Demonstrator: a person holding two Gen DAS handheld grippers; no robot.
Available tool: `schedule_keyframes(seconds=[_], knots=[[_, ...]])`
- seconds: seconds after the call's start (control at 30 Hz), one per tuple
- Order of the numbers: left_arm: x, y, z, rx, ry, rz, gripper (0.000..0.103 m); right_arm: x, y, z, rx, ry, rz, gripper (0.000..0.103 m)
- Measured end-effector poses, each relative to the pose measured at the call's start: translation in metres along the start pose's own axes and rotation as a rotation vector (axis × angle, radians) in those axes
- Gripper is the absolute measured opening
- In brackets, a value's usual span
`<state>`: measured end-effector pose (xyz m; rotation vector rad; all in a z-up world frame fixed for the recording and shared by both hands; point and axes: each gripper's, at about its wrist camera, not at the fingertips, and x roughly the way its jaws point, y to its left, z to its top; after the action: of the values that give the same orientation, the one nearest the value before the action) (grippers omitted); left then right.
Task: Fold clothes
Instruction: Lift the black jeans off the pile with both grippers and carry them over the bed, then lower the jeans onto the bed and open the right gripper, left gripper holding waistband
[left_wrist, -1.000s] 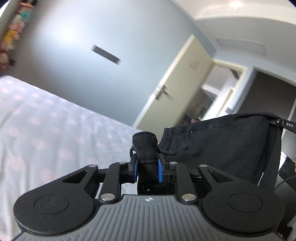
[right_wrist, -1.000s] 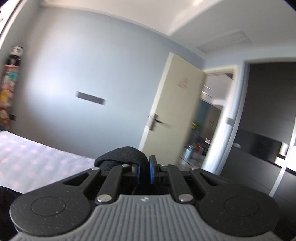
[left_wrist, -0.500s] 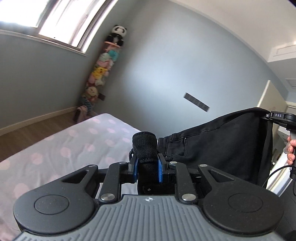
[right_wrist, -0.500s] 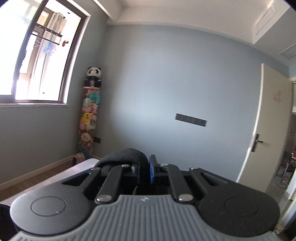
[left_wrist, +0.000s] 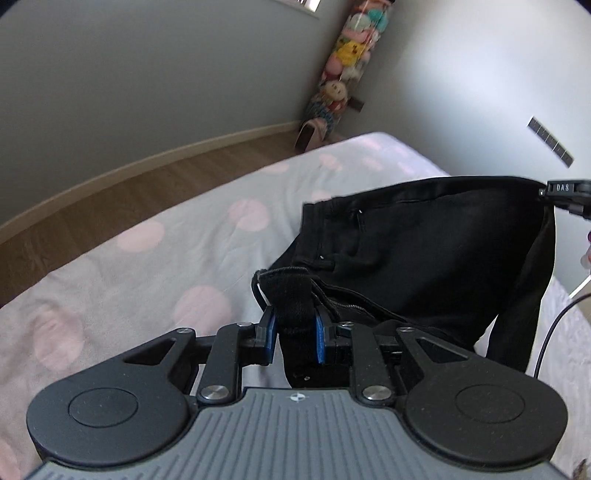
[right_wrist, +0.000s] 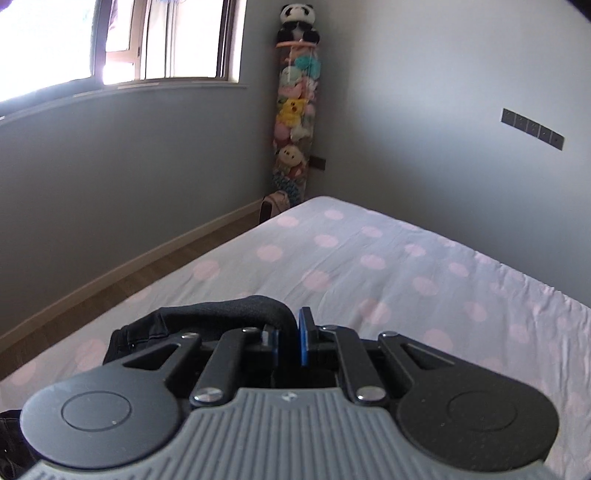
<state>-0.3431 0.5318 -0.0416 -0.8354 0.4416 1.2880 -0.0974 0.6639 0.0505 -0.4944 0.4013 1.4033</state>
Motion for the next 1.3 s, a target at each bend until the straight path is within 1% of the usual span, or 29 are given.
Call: schedule_keyframes(seconds=[0.07,0.17,0.2,0.27,0.3,0.33,0.37,0.47,0.53,0.57,0.6,0.67,0.73,0.83,0.9,1.0,1.13,1.2,1.3], knots=[[0.010,0.005,-0.001,0.017,0.020,0.012,0.024,0.026,0.007,-0.005,-0.013,0.015,-0.020,0.012],[0.021,0.010,-0.004,0.028,0.052,0.021,0.025,0.055,-0.007,-0.018,0.026,0.067,-0.048,0.015],[0.022,0.013,-0.006,0.025,0.061,0.019,0.026,0.063,-0.014,-0.022,0.040,0.088,-0.057,0.021],[0.028,0.022,-0.007,0.024,0.075,0.014,0.031,0.067,-0.033,-0.029,0.067,0.120,-0.077,0.031],[0.029,0.026,-0.009,0.024,0.081,0.014,0.032,0.062,-0.044,-0.031,0.084,0.118,-0.070,0.052],[0.028,0.027,-0.011,0.021,0.084,0.010,0.034,0.062,-0.050,-0.035,0.097,0.109,-0.068,0.066],[0.027,0.029,-0.013,0.020,0.083,0.007,0.036,0.059,-0.057,-0.038,0.108,0.100,-0.064,0.068],[0.030,0.035,-0.021,0.020,0.082,0.006,0.038,0.036,-0.076,-0.043,0.137,0.099,-0.022,0.073],[0.034,0.038,-0.022,0.013,0.088,0.012,0.041,0.014,-0.083,-0.050,0.155,0.084,-0.009,0.080],[0.034,0.038,-0.023,0.014,0.089,0.020,0.045,-0.001,-0.088,-0.054,0.165,0.068,0.001,0.082],[0.031,0.037,-0.023,0.019,0.084,0.029,0.047,-0.015,-0.094,-0.058,0.177,0.053,0.009,0.087],[0.023,0.035,-0.025,0.034,0.068,0.045,0.053,-0.043,-0.109,-0.070,0.226,0.040,0.016,0.088],[0.010,0.031,-0.027,0.058,0.042,0.040,0.059,-0.072,-0.126,-0.085,0.280,0.037,0.025,0.088],[-0.009,0.027,-0.032,0.083,0.023,0.034,0.060,-0.117,-0.143,-0.130,0.317,0.065,0.022,0.088],[-0.019,0.024,-0.037,0.094,0.019,0.032,0.061,-0.146,-0.148,-0.169,0.341,0.104,0.020,0.088],[-0.031,0.019,-0.046,0.108,0.011,0.022,0.061,-0.183,-0.137,-0.235,0.367,0.180,0.046,0.087],[-0.038,0.005,-0.060,0.155,0.020,0.014,0.063,-0.219,-0.102,-0.310,0.320,0.240,0.104,0.080],[-0.040,-0.004,-0.067,0.187,0.022,0.012,0.063,-0.226,-0.084,-0.336,0.324,0.257,0.137,0.080],[-0.046,-0.014,-0.074,0.217,0.019,0.005,0.063,-0.225,-0.060,-0.358,0.306,0.264,0.153,0.078]])
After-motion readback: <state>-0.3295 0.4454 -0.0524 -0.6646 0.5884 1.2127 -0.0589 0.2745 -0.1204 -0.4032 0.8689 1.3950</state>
